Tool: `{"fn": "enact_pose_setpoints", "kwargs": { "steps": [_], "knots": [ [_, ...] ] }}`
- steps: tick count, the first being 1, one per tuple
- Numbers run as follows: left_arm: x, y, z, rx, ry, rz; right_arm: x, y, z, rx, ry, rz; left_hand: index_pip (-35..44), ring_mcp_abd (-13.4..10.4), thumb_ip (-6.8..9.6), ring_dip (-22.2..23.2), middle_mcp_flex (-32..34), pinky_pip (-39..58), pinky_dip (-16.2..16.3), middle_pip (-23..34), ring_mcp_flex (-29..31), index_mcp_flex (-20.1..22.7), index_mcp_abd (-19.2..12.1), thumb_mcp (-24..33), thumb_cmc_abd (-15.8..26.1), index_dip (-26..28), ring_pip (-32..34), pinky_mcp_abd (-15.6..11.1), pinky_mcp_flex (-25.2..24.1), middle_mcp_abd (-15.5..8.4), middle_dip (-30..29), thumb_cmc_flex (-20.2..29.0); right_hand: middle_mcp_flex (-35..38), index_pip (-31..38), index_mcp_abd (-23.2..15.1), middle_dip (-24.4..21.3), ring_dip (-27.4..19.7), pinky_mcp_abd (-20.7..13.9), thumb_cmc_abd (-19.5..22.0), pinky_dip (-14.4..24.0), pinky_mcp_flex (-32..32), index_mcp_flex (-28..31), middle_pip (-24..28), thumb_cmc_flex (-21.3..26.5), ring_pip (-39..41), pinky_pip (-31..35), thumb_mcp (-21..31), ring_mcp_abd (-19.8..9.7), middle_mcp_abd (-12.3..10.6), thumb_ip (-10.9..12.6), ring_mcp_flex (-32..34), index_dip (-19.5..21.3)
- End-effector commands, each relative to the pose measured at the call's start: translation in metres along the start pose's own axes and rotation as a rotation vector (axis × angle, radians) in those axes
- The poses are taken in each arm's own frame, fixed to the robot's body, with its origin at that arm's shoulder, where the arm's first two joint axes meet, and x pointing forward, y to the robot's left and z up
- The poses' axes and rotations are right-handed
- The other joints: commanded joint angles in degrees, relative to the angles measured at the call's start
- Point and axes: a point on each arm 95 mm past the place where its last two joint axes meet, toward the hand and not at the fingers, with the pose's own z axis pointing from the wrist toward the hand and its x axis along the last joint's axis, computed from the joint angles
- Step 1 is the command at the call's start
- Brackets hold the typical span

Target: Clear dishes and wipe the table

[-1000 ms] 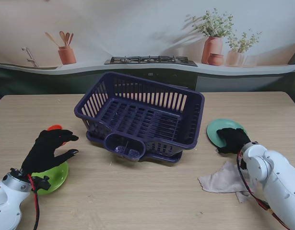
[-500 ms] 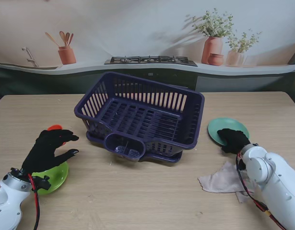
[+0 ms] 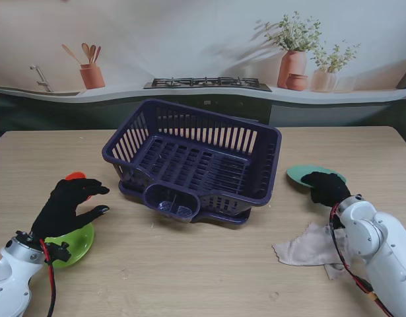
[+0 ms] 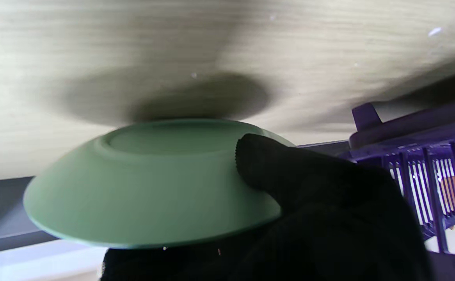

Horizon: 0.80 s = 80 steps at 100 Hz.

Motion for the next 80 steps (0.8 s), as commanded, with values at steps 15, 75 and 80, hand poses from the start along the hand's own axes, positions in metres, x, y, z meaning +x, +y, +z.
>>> {"fn": "enact_pose_setpoints", "kwargs": {
  "steps": [15, 75, 80],
  "knots": [
    [0.001, 0.001, 0.002, -0.012, 0.005, -0.003, 0.007, 0.012, -0.004, -0.057, 0.048, -0.012, 0.4, -0.1, 1.12, 0.6, 0.5, 0.6, 0.8, -0.5, 1.1, -2.1, -0.6, -0.1, 1.1, -0.4, 0.1, -0.9, -0.4, -1.1, 0.3, -0.8, 8.6, 6.1, -1.6, 0.8, 2.3, 4.4, 3.0, 0.7, 9.9, 12.7, 1.5, 6.6, 4.8, 14.0, 5.8, 4.3, 2.1, 0.8, 8.4, 5.3],
    [0.003, 0.0, -0.001, 0.009, 0.009, -0.008, 0.007, 0.043, -0.022, -0.277, 0.147, 0.005, -0.3, 0.1, 1.14, 0.6, 0.5, 0.5, 0.8, -0.6, 1.2, -1.6, -0.4, -0.5, 1.5, -0.7, 0.1, -0.8, -0.4, -1.0, 0.2, -0.9, 16.0, 6.6, -2.6, 0.9, 4.0, 2.6, -1.2, -0.2, 23.8, 19.3, 1.9, 6.5, 10.9, 23.2, 8.2, 5.7, 3.3, -3.3, 19.9, 5.1],
    [0.003, 0.0, -0.002, 0.009, 0.009, -0.007, 0.006, 0.046, -0.024, -0.289, 0.152, 0.005, -0.3, 0.0, 1.15, 0.6, 0.6, 0.5, 0.8, -0.6, 1.2, -1.6, -0.4, -0.6, 1.6, -0.7, 0.1, -0.8, -0.4, -1.0, 0.2, -0.9, 16.1, 6.6, -2.4, 0.9, 4.0, 2.8, -1.4, -0.5, 24.1, 19.3, 1.9, 6.6, 10.9, 23.4, 8.3, 5.7, 3.5, -3.5, 20.1, 4.9]
  ]
}}
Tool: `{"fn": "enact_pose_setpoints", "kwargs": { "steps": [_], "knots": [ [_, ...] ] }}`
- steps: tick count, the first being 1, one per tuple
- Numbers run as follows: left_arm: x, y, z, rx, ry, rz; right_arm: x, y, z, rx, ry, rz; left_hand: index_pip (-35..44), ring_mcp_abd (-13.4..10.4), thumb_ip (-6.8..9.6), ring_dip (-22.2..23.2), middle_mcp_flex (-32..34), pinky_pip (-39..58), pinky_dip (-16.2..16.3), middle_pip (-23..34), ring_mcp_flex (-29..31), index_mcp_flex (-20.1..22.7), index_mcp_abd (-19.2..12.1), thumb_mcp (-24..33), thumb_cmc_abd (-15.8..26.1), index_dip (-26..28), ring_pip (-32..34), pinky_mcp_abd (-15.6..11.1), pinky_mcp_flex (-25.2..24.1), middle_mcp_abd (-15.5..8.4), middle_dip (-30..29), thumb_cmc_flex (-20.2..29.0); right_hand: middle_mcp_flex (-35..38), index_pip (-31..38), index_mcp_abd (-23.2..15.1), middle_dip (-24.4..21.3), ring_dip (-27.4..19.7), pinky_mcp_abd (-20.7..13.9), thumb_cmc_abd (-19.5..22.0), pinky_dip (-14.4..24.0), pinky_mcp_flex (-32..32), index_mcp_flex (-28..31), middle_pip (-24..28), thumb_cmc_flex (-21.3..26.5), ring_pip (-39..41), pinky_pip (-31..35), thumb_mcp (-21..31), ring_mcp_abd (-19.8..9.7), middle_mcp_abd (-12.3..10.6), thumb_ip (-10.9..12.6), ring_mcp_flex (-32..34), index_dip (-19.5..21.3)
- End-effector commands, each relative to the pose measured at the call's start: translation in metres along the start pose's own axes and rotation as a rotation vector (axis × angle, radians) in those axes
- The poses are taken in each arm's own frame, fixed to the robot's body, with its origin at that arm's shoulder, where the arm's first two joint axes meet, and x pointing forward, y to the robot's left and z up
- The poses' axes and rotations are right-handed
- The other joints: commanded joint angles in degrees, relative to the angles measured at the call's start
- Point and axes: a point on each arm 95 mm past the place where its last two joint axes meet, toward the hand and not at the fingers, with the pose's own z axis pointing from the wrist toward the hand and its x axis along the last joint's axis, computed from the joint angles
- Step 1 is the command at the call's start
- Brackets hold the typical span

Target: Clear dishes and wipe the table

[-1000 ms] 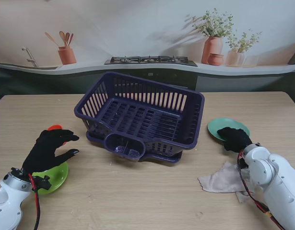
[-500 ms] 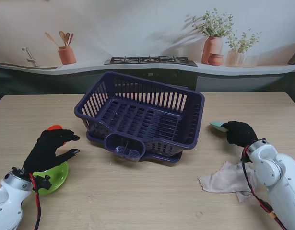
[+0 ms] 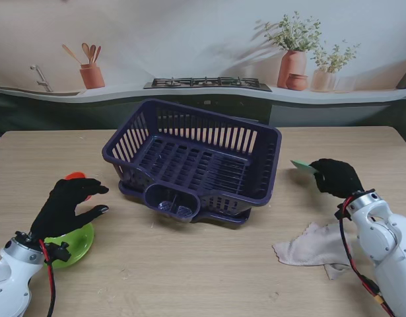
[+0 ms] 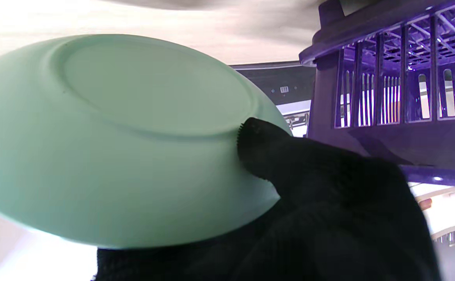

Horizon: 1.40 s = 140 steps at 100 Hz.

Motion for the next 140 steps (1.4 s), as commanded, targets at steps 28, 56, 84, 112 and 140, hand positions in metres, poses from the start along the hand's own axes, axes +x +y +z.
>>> {"fn": "enact_pose_setpoints", "kwargs": {
  "steps": [28, 56, 84, 112, 140],
  "knots": [
    [0.003, 0.001, -0.002, -0.01, 0.002, 0.002, 0.003, 0.03, 0.003, -0.087, 0.038, -0.014, -0.4, 0.1, 1.18, 0.6, 0.6, 0.5, 0.8, -0.6, 1.1, -1.4, -0.3, -0.7, 1.6, -0.4, 0.1, -0.8, -0.4, -1.1, 0.2, -0.8, 1.2, 2.2, -2.3, 0.8, 0.3, -0.4, 3.7, 0.2, 4.5, 6.0, 0.8, 6.8, 1.3, 9.0, 7.7, 2.2, 0.5, 1.5, 1.6, -0.4],
    [0.003, 0.001, -0.003, -0.01, -0.004, 0.012, 0.009, 0.057, 0.011, -0.158, 0.088, -0.008, -0.4, 0.1, 1.22, 0.6, 0.7, 0.3, 0.7, -0.6, 1.2, -1.4, -0.3, -0.7, 1.5, -0.2, 0.1, -1.0, -0.6, -1.1, 0.2, -0.7, 1.8, 2.7, -2.5, 0.6, 0.1, -0.5, 3.4, -0.3, 4.4, 6.1, 0.5, 6.8, 1.3, 9.3, 7.9, 2.2, 0.4, 1.3, 1.9, -0.7],
    [0.002, 0.001, -0.002, -0.014, -0.003, 0.012, 0.025, 0.084, 0.024, -0.192, 0.157, 0.016, -0.3, 0.0, 1.21, 0.6, 0.7, 0.2, 0.6, -0.5, 1.2, -1.4, -0.4, -0.6, 1.5, -0.2, 0.1, -0.9, -0.5, -1.1, 0.2, -0.7, 1.9, 3.0, -2.5, 0.6, 0.0, -0.6, 3.3, -0.7, 4.6, 6.1, 0.4, 6.8, 1.3, 9.8, 7.9, 2.1, 0.3, 1.2, 2.1, -1.0],
    [0.002, 0.001, -0.002, -0.012, -0.002, 0.006, 0.051, 0.109, 0.041, -0.197, 0.234, 0.069, -0.4, 0.1, 1.19, 0.6, 0.8, 0.3, 0.6, -0.5, 1.2, -1.4, -0.3, -0.6, 1.6, -0.2, 0.1, -1.0, -0.5, -1.2, 0.2, -0.7, 2.2, 3.3, -2.9, 0.5, -0.1, -0.6, 3.4, -0.9, 4.7, 6.2, 0.3, 6.7, 1.2, 10.0, 7.9, 1.9, 0.1, 1.4, 2.4, -1.2],
    [0.003, 0.001, -0.002, -0.012, -0.002, 0.008, 0.088, 0.127, 0.058, -0.163, 0.313, 0.123, -0.4, 0.2, 1.2, 0.6, 0.8, 0.3, 0.6, -0.5, 1.3, -1.3, -0.4, -0.7, 1.6, -0.2, 0.1, -0.9, -0.5, -1.1, 0.2, -0.7, 2.3, 3.5, -3.0, 0.5, -0.1, -0.8, 3.4, -1.1, 4.8, 6.1, 0.2, 6.5, 1.2, 10.3, 7.9, 1.7, -0.1, 1.5, 2.6, -1.2]
  ]
}}
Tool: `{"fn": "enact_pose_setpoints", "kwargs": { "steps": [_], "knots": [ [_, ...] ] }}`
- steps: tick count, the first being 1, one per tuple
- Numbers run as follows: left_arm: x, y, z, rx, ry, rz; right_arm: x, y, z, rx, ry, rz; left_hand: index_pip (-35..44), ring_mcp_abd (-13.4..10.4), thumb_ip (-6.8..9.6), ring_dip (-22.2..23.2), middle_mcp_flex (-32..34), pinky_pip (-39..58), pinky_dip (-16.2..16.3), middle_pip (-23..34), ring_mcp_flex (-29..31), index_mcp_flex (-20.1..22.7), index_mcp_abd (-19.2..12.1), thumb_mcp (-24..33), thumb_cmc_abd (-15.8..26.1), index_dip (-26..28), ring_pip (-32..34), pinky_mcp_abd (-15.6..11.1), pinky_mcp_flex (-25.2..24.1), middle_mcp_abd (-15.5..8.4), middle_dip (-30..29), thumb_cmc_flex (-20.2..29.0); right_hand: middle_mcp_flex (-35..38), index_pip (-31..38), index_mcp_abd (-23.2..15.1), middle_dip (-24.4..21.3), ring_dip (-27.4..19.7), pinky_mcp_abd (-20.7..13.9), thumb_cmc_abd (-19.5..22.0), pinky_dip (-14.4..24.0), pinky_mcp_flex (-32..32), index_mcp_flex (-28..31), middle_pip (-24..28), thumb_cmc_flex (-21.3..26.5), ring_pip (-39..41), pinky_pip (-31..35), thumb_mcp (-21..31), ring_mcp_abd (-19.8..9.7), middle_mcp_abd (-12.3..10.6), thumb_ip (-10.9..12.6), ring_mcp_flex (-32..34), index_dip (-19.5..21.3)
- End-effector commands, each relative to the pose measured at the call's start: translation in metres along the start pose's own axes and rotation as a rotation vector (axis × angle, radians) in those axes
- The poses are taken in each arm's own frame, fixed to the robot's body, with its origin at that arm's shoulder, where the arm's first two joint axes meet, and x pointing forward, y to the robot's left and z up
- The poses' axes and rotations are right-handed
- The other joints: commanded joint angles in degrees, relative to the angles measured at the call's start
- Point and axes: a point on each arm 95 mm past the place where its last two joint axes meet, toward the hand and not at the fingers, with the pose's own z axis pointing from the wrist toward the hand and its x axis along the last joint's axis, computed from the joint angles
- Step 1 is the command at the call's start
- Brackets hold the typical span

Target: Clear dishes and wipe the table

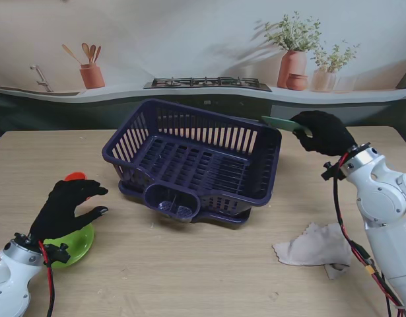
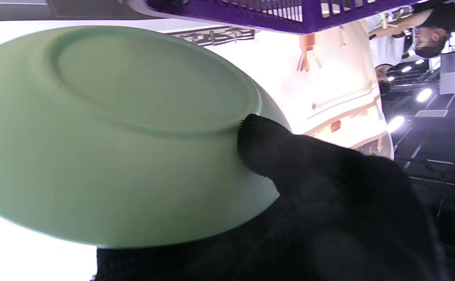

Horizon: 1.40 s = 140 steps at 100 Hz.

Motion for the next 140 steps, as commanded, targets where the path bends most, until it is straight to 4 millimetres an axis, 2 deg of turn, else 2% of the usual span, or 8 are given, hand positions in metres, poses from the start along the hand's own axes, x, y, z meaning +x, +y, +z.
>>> {"fn": "enact_pose_setpoints", "kwargs": {
  "steps": [1, 34, 88, 120, 140],
  "knots": [
    [0.002, 0.0, 0.001, -0.011, 0.003, -0.002, 0.016, 0.011, 0.012, -0.012, 0.045, -0.012, -0.4, 0.2, 1.2, 0.6, 0.7, 0.3, 0.6, -0.6, 1.3, -1.3, -0.3, -0.7, 1.6, -0.2, 0.1, -0.9, -0.5, -1.1, 0.2, -0.7, 1.0, 2.1, -3.5, 0.5, -0.1, -0.9, 4.9, 1.2, 3.3, 4.5, 0.2, 6.5, 0.8, 7.3, 7.6, 1.7, -0.6, 2.2, 0.8, -0.1],
    [0.001, 0.001, 0.001, -0.015, 0.002, -0.005, 0.063, 0.008, 0.039, 0.057, 0.116, 0.096, -0.4, 0.1, 1.21, 0.6, 0.8, 0.3, 0.6, -0.6, 1.3, -1.3, -0.4, -0.7, 1.6, -0.1, 0.1, -0.9, -0.5, -1.1, 0.2, -0.7, 1.3, 2.3, -4.1, 0.5, -0.2, -1.5, 5.2, 1.2, 3.5, 4.5, 0.2, 6.1, 0.8, 7.6, 7.6, 1.3, -1.0, 2.5, 1.2, 0.1],
    [0.0, 0.0, 0.0, -0.005, 0.001, 0.002, 0.125, -0.036, 0.055, 0.219, 0.141, 0.28, -0.3, 0.1, 1.23, 0.6, 0.8, 0.3, 0.7, -0.6, 1.3, -1.3, -0.4, -0.6, 1.6, -0.1, 0.1, -0.9, -0.5, -1.1, 0.2, -0.6, 1.9, 2.9, -4.3, 0.6, 0.1, -1.6, 5.2, 1.3, 3.9, 4.7, 0.6, 5.9, 1.4, 8.3, 7.7, 1.2, -0.9, 2.6, 1.9, 0.3],
    [-0.001, 0.002, 0.001, -0.017, -0.005, -0.005, 0.147, -0.053, 0.06, 0.324, 0.142, 0.36, -0.3, 0.1, 1.23, 0.6, 0.7, 0.3, 0.6, -0.6, 1.2, -1.4, -0.4, -0.6, 1.6, -0.1, 0.1, -0.9, -0.6, -1.2, 0.2, -0.7, 2.7, 4.2, -3.9, 1.3, 1.4, -0.9, 5.1, 2.0, 4.4, 4.7, 1.8, 6.5, 3.4, 10.0, 7.4, 1.8, 0.2, 2.2, 3.0, 0.7],
    [-0.001, 0.001, 0.0, -0.007, -0.005, -0.002, 0.151, -0.053, 0.06, 0.365, 0.115, 0.394, -0.4, 0.0, 1.23, 0.6, 0.8, 0.3, 0.6, -0.6, 1.2, -1.3, -0.4, -0.6, 1.5, -0.1, 0.1, -0.9, -0.6, -1.1, 0.2, -0.6, 3.5, 6.3, -3.6, 2.8, 5.2, 0.1, 5.1, 5.8, 5.5, 4.2, 5.5, 7.0, 8.8, 15.3, 7.0, 2.3, 1.5, 1.7, 5.0, 1.8]
  ]
}}
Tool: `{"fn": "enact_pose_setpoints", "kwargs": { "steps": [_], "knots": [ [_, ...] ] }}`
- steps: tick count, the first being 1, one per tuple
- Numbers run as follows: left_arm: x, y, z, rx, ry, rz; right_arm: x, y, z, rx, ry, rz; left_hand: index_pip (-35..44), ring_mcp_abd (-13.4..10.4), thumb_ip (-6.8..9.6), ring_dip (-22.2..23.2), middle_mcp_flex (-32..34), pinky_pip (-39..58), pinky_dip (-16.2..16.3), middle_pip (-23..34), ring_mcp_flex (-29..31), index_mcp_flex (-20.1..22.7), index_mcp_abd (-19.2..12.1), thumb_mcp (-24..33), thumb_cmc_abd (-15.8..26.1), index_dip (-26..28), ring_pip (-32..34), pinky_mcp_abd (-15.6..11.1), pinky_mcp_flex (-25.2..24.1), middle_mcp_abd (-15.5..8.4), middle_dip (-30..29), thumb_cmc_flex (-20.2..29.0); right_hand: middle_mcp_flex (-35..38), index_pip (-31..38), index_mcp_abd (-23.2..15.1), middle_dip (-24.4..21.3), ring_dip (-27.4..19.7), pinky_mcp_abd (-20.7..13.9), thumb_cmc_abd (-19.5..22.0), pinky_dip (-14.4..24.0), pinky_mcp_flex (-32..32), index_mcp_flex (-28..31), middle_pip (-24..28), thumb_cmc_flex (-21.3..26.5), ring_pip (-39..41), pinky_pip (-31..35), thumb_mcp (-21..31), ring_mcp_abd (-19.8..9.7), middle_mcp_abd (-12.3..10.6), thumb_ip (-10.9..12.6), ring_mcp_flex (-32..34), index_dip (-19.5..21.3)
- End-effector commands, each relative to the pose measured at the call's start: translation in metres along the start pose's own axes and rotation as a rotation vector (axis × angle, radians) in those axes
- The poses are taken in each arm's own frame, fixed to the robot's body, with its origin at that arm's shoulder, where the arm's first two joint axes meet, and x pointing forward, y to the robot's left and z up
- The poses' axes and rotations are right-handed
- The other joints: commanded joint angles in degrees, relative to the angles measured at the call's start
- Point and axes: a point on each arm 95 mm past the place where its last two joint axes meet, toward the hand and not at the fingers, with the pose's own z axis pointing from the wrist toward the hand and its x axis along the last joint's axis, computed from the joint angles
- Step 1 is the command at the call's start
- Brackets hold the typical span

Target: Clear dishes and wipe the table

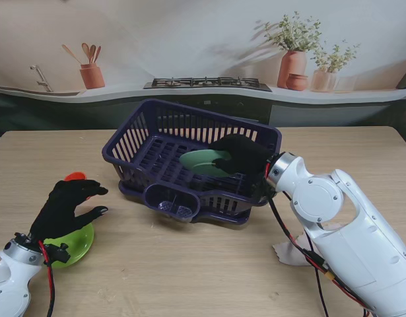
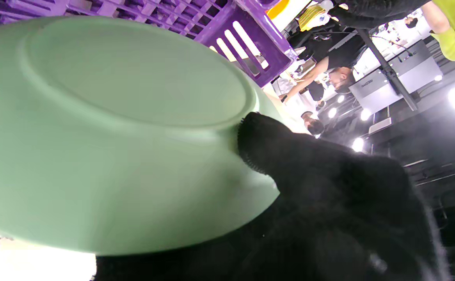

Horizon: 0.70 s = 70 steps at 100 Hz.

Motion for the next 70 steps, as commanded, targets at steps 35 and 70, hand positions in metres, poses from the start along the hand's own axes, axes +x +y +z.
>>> {"fn": "enact_pose_setpoints", "kwargs": {
  "steps": [35, 70],
  "knots": [
    [0.0, 0.0, 0.0, -0.003, 0.004, 0.003, -0.002, -0.006, 0.008, 0.068, -0.088, 0.071, -0.3, 0.0, 1.22, 0.6, 0.7, 0.3, 0.7, -0.6, 1.2, -1.4, -0.4, -0.5, 1.5, -0.1, 0.0, -0.9, -0.6, -1.2, 0.2, -0.7, 2.3, 5.1, -4.2, 2.1, 6.6, 0.0, 4.9, 11.4, 6.5, 4.3, 6.5, 7.6, 10.2, 14.2, 6.9, 0.6, 2.1, 0.5, 6.1, 2.2],
    [0.0, 0.001, 0.0, -0.004, 0.003, 0.003, -0.011, -0.022, 0.02, 0.14, -0.15, 0.132, -0.2, 0.0, 1.22, 0.6, 0.7, 0.3, 0.6, -0.5, 1.2, -1.4, -0.4, -0.3, 1.5, 0.0, 0.1, -0.9, -0.5, -1.2, 0.2, -0.7, 2.4, 5.7, -4.5, 2.4, 7.5, 0.4, 4.7, 13.5, 6.2, 4.4, 8.0, 7.9, 11.8, 14.8, 6.6, 0.4, 2.2, -0.1, 6.3, 2.6]
  ]
}}
